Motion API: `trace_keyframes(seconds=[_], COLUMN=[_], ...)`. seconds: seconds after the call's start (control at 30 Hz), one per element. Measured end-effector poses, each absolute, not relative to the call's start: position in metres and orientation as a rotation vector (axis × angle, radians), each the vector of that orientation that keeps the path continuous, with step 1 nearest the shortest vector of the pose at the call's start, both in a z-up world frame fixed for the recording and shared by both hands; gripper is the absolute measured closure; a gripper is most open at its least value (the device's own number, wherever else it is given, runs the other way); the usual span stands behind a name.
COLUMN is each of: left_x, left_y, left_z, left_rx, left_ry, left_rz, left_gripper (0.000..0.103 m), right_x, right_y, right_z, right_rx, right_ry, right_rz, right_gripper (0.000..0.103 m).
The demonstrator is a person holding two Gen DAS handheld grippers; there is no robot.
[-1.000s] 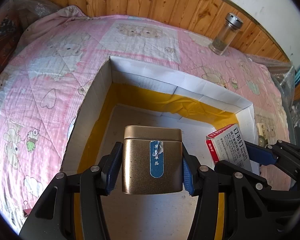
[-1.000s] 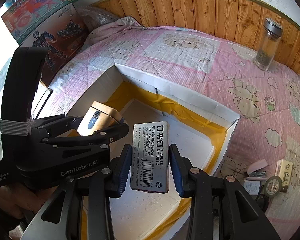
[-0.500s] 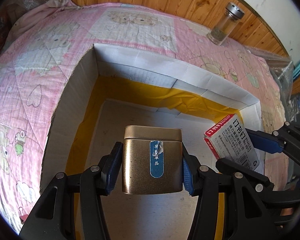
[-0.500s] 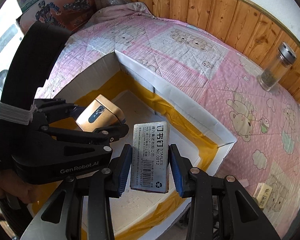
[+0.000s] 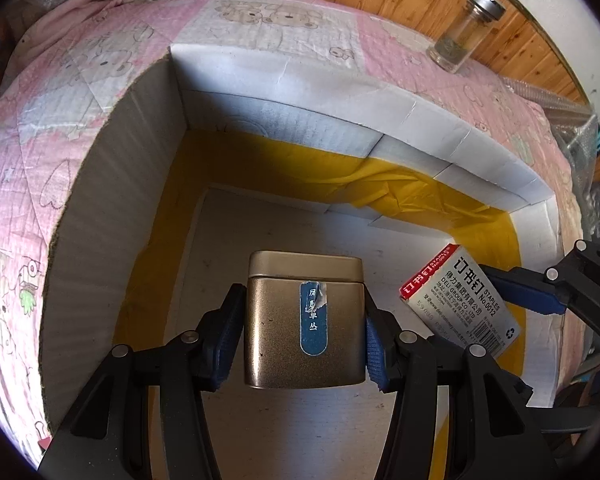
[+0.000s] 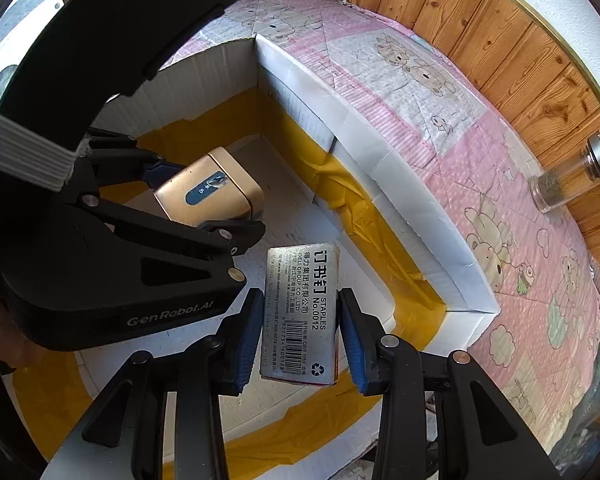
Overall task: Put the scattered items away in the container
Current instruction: 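Lower the gold tin into the cardboard box with the left tool while the right tool lowers the staples box, then open the left tool releasing the tin while the right tool releases the staples box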
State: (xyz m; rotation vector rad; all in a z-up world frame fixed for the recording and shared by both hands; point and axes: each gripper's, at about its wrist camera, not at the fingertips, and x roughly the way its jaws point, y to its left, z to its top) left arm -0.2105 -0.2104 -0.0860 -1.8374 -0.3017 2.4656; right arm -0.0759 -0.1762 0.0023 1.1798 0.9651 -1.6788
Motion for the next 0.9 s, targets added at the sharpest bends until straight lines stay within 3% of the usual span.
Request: trace_keyframes(seconds=[0.9], left_x=[-0.225], left_y=[-0.214], left_z=[-0.104], left_rx=[-1.924], left_ry=[-0.323], left_rz=[2.463], left_gripper=[0.047], right_x=[-0.089], right_y=[-0.185], right_z=[-0.008], right_rx=[1.251], right_ry=[1.014], right_rz=[-1.665], right_gripper=[0.063])
